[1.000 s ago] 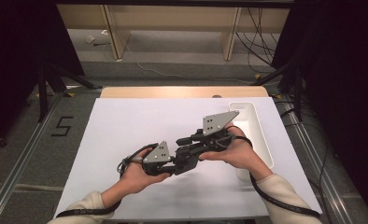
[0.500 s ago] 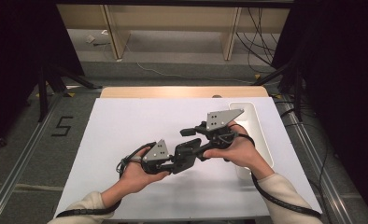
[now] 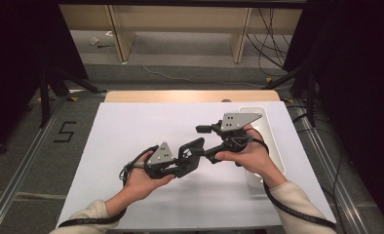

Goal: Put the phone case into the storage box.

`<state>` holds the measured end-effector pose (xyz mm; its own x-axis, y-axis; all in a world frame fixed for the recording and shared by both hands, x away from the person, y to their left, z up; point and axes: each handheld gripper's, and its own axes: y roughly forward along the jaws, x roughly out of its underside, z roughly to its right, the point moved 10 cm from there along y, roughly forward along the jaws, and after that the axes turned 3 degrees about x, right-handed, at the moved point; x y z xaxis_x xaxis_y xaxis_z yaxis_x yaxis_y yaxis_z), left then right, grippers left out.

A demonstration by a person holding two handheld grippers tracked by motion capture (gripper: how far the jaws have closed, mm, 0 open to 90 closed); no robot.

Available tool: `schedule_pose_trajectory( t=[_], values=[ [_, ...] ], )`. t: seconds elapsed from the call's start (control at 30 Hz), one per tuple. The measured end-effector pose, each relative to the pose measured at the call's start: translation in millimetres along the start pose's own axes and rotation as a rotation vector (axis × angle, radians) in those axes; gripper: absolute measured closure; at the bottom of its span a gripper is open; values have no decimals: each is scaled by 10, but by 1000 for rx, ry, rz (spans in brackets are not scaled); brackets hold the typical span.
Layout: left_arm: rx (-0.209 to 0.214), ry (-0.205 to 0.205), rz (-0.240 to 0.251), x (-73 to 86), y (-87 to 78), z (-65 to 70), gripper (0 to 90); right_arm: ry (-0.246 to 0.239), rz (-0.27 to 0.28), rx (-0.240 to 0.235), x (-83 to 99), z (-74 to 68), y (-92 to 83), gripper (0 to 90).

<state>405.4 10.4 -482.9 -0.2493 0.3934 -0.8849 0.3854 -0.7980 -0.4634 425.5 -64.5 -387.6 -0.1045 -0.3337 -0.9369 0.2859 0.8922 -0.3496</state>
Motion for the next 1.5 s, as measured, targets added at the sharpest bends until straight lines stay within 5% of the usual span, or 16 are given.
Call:
schedule_pose_trajectory(
  t=[0.5, 1.03, 1.5],
  values=[
    [-40, -30, 7, -7, -8, -55, 798, 44, 23, 97, 62, 136, -61, 190],
    [-133, -67, 27, -25, -37, -171, 797, 72, 50, 141, 97, 188, -50, 170],
    [-155, -79, 25, -19, -36, -199, 797, 88, 57, 202, 193, 215, -53, 146]
  ],
)
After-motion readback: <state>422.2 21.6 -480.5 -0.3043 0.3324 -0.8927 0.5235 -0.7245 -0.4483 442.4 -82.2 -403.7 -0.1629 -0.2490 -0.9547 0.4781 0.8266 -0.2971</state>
